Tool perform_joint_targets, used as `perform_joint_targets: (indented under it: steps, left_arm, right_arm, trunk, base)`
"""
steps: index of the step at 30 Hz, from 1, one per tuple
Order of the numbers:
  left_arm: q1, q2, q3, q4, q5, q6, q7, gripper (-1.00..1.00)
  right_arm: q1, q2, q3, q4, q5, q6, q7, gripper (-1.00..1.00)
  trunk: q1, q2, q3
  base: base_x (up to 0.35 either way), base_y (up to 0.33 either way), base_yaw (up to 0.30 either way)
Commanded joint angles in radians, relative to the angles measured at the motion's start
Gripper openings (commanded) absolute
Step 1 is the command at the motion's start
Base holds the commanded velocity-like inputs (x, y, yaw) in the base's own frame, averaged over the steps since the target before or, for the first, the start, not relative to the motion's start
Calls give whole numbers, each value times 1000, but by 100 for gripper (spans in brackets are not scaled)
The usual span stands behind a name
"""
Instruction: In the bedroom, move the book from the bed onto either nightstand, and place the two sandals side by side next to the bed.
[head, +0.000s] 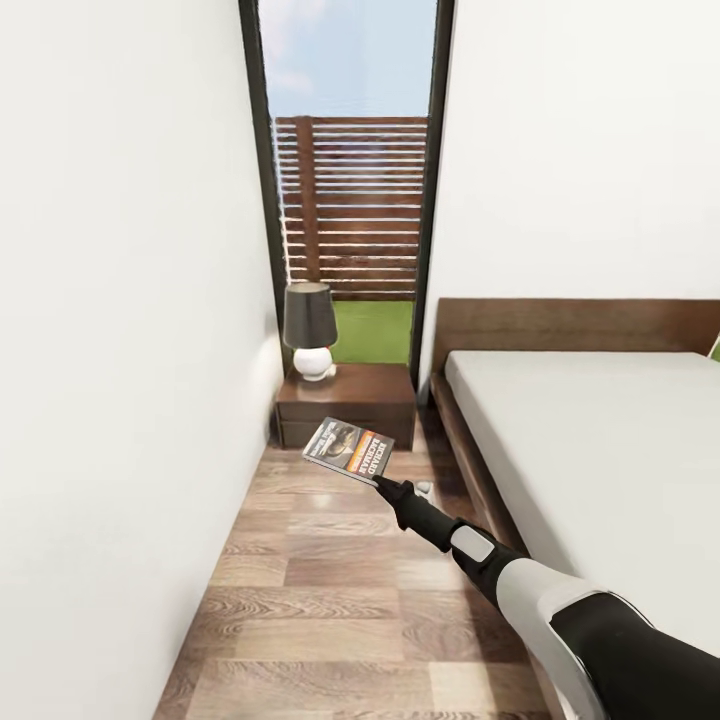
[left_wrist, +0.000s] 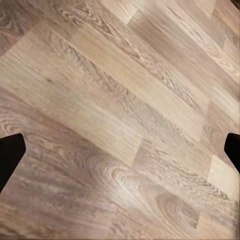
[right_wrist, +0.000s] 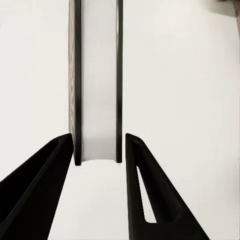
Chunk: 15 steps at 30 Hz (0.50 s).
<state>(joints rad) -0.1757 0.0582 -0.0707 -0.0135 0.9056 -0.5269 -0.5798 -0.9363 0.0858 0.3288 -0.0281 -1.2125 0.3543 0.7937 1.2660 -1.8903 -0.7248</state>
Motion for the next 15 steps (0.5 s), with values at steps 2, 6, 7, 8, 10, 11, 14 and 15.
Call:
perform_joint_targets:
  steps: [2, 6, 7, 8, 10, 11, 14, 15]
  left_arm:
    - [-1, 0, -7, 1, 10, -2, -5, 100]
    - [-1, 0, -7, 1, 10, -2, -5, 100]
    - [-1, 0, -7, 1, 10, -2, -5, 100]
    - [-1, 0, -7, 1, 10, -2, -5, 100]
    - [-1, 0, -7, 1, 10, -2, -5, 100]
    - [-1, 0, -7, 1, 9, -2, -5, 100]
    - [-1, 0, -7, 1, 10, -2, -5, 100]
    - [-1, 0, -7, 1, 10, -2, -5, 100]
  right_arm:
    - [-1, 0, -1, 0, -14, 9, 2, -100]
    - [-1, 0, 0, 0, -14, 9, 2, -100]
    - [-1, 0, 0, 0, -14, 9, 2, -100]
    - [-1, 0, 0, 0, -14, 9, 2, -100]
    - [-1, 0, 1, 0, -14, 9, 2, -100]
    - [-1, 0, 1, 0, -14, 9, 2, -100]
    - [-1, 0, 1, 0, -13, 9, 2, -100]
    - [-1, 0, 1, 0, -13, 9, 2, -100]
  trunk:
    - [0, 0, -1]
    - [0, 0, -1]
    - [0, 0, -1]
    - [0, 0, -1]
    - [0, 0, -1]
    - [0, 0, -1]
    - [0, 0, -1]
    - [0, 0, -1]
  base:
    - [270, 0, 0]
    - [270, 0, 0]
    - [270, 0, 0]
    - [270, 0, 0]
    - [270, 0, 0]
    - [270, 0, 0]
    - [270, 0, 0]
    - [270, 0, 0]
